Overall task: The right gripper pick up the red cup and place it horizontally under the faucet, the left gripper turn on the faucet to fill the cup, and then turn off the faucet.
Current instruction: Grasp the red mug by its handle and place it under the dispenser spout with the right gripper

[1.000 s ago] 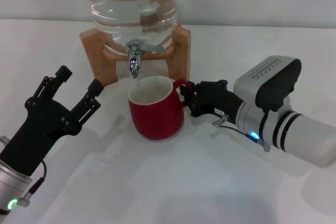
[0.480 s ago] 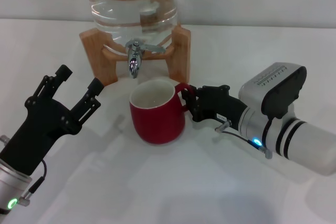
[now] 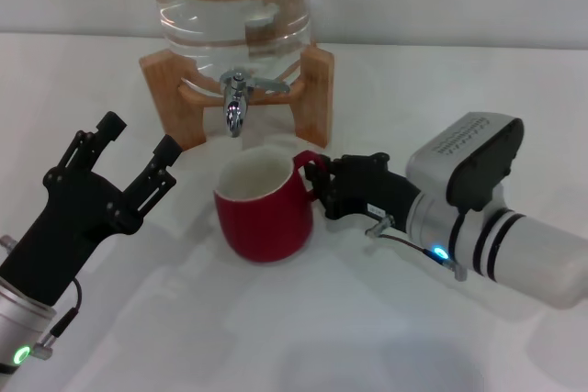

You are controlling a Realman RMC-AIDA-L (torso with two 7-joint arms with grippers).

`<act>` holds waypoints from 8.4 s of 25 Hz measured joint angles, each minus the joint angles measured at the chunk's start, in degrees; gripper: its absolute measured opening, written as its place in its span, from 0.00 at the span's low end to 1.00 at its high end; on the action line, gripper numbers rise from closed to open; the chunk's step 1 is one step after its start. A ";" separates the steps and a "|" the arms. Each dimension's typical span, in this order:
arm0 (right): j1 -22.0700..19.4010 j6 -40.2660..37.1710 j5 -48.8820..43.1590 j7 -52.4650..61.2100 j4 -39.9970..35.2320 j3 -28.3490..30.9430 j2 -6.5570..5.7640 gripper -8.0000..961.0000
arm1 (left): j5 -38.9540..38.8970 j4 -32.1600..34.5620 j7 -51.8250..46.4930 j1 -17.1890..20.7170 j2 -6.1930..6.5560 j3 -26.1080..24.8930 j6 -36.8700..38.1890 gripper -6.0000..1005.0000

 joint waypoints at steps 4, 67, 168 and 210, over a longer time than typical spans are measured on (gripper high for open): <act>0.95 -0.58 0.03 0.00 0.13 -0.82 -0.01 0.13 | 0.00 0.00 0.00 -0.05 0.00 0.04 0.00 0.86; 2.16 -2.26 7.71 0.71 -2.38 -0.69 -0.01 0.12 | -0.09 0.00 0.00 -0.52 -0.09 -0.17 -0.09 0.86; 4.71 -6.86 14.96 13.01 -0.14 -0.79 0.00 0.22 | -1.58 0.00 0.00 -0.70 -0.18 0.09 0.00 0.86; 5.50 -5.88 13.18 12.78 -1.54 -1.59 0.00 0.24 | -1.54 0.00 -0.70 -0.35 -0.09 0.09 -0.20 0.86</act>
